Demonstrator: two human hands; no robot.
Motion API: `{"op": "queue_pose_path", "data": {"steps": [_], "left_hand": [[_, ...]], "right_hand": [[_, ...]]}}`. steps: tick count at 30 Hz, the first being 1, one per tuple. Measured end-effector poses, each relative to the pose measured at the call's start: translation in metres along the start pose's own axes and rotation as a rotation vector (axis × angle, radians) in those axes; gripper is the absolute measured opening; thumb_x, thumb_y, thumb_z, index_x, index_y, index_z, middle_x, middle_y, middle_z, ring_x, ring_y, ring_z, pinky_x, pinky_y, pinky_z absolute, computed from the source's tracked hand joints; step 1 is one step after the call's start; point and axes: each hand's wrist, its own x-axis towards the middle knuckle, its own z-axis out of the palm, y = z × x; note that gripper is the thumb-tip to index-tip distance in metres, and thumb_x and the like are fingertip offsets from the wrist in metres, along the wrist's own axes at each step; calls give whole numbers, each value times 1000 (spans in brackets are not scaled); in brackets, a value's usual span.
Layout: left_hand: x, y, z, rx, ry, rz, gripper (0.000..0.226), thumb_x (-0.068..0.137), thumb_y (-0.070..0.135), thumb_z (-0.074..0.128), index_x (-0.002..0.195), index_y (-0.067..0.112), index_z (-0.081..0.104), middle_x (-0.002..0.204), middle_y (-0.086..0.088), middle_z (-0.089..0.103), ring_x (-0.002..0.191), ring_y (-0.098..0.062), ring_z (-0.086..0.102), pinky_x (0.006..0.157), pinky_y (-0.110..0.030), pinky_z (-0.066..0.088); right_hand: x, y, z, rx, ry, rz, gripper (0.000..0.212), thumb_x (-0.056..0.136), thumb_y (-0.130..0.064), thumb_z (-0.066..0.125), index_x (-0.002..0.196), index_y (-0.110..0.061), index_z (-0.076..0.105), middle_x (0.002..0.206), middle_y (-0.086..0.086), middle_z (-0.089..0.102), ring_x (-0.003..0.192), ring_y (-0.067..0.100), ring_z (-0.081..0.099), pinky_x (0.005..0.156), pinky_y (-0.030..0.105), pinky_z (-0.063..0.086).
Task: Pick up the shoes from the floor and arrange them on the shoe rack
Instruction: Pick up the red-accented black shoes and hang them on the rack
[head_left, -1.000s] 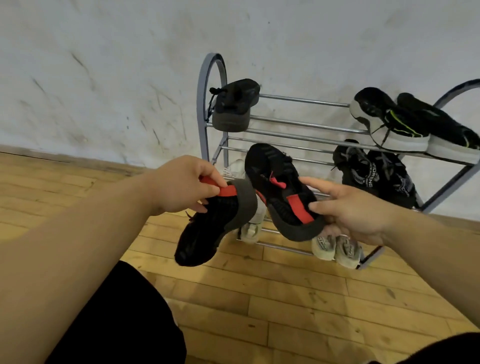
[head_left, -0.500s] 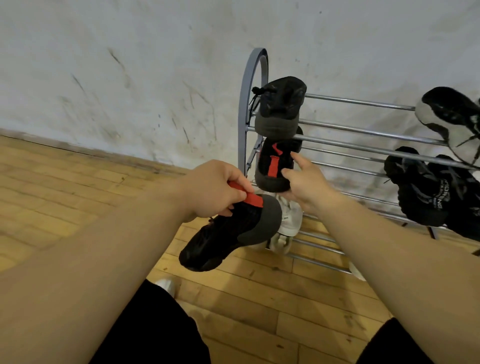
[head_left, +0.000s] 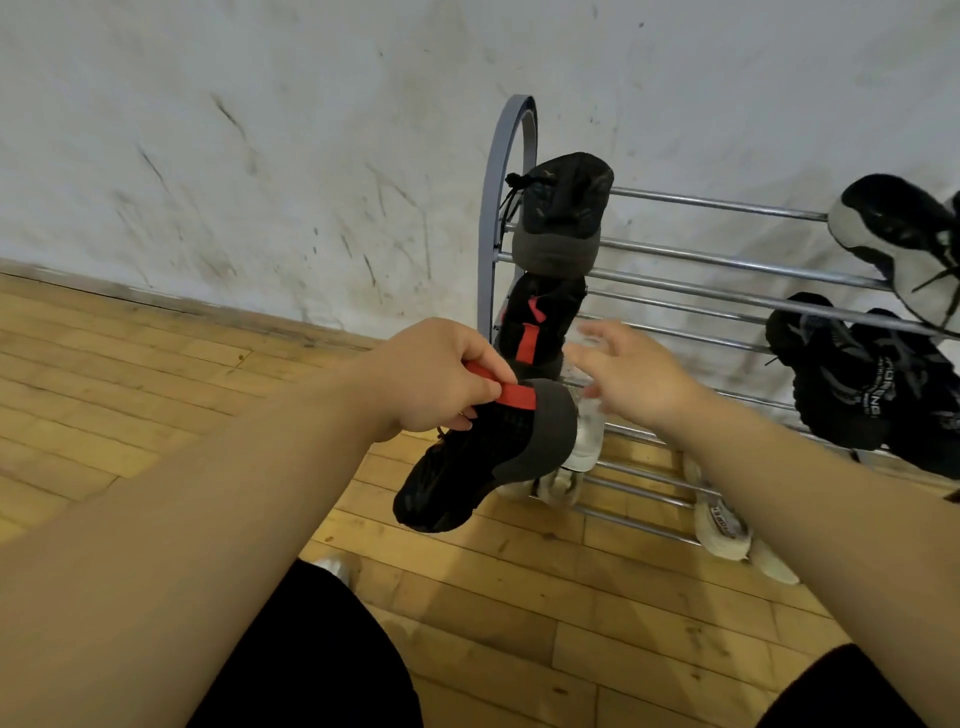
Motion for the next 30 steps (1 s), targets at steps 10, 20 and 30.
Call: {"op": "queue_pose_path", "data": {"steps": [10,20,30], "left_hand": [[-9,54,64,-10,-203,201,17,97,11,67,106,21,77,95,0,74,74,-9,71,75,-25,62],[-21,55,75,130,40,193,47,95,29,70,140,30,57,98,3,66,84,-15,66,71,-26,50],[-5,23,60,54,169,30,63,96,23,66,153,30,41,103,2,59,70,-13,59,60,-27,46]], "right_hand": [[-110,23,-69,242,-454,154,45,100,-17,64,140,-36,56,110,4,79,93,19,77,69,26,60],[-173,47,-120,415,-100,240,45,94,0,52,122,-31,70,118,7,73,97,24,77,82,47,64],[-178,47,-110,760,37,211,58,90,7,38,115,-34,70,119,9,71,105,32,74,87,49,61]]}}
